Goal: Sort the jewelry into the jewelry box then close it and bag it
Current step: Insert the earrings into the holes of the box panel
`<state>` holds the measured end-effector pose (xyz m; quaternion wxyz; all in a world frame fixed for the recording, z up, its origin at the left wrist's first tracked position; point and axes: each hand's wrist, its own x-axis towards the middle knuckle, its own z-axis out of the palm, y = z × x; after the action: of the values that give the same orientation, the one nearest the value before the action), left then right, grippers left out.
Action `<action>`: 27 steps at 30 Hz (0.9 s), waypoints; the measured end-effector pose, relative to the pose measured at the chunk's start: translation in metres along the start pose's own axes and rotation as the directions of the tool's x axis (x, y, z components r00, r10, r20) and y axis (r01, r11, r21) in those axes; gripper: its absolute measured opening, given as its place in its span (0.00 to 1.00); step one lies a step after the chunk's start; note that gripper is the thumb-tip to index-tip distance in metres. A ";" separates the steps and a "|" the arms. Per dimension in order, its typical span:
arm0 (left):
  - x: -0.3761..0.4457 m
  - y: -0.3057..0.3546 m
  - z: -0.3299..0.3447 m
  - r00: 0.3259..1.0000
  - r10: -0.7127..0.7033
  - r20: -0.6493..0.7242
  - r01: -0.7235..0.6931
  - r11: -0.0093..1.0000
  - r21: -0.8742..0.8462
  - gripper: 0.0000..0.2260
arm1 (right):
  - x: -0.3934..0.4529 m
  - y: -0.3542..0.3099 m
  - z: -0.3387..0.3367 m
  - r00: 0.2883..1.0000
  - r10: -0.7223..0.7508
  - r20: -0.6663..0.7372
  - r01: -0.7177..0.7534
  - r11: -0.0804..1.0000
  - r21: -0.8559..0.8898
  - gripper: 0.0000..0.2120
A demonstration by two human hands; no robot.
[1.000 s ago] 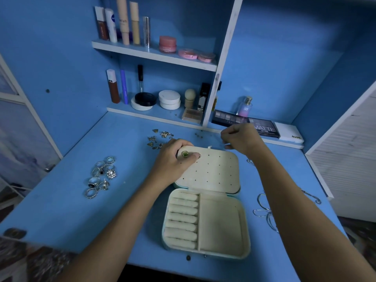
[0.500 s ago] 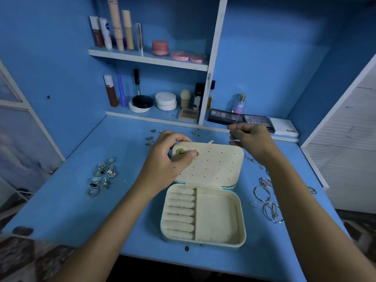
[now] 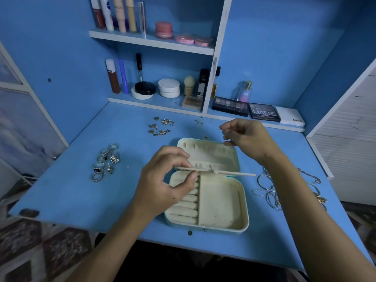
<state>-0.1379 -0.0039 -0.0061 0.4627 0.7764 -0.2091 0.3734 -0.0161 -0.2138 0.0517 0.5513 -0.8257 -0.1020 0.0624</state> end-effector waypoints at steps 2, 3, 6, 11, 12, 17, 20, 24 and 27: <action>-0.005 0.001 -0.001 1.000 0.019 0.009 -0.019 1.000 -0.010 0.07 | -0.006 -0.002 0.003 0.999 -0.003 0.036 0.004 1.000 -0.016 0.09; -0.007 0.002 -0.002 1.000 0.026 0.012 -0.026 1.000 -0.015 0.08 | -0.010 -0.004 0.004 0.998 -0.002 0.058 0.003 1.000 -0.018 0.09; -0.008 0.004 -0.002 1.000 0.017 0.026 -0.016 0.999 -0.036 0.09 | -0.021 -0.008 0.008 0.992 -0.004 0.127 0.009 0.999 -0.034 0.09; -0.010 0.004 -0.003 0.998 0.004 0.067 0.000 0.999 -0.051 0.10 | -0.035 -0.014 0.012 0.969 0.002 0.247 0.016 0.998 -0.069 0.07; -0.010 0.003 -0.003 0.997 0.009 0.076 -0.005 0.999 -0.053 0.10 | -0.037 -0.016 0.013 0.962 0.001 0.272 0.019 0.997 -0.071 0.07; -0.010 0.002 -0.003 0.997 0.013 0.079 -0.009 0.999 -0.046 0.10 | -0.048 -0.030 0.013 0.913 -0.042 0.406 0.078 0.994 -0.074 0.11; -0.011 0.002 -0.003 0.997 0.016 0.074 -0.012 0.999 -0.044 0.10 | -0.052 -0.041 0.015 0.889 -0.069 0.453 0.121 0.989 -0.086 0.12; -0.011 0.002 -0.003 0.998 0.001 0.061 0.002 0.999 -0.045 0.09 | -0.056 -0.056 0.019 0.859 -0.095 0.503 0.198 0.968 -0.156 0.11; -0.011 0.001 -0.003 0.998 -0.020 0.057 0.022 0.999 -0.048 0.09 | -0.057 -0.066 0.021 0.846 -0.072 0.529 0.211 0.955 -0.207 0.10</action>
<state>-0.1473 -0.0020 -0.0131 0.4791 0.7773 -0.2229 0.3415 -0.0821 -0.1844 0.1041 0.3951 -0.8331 -0.3141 0.2262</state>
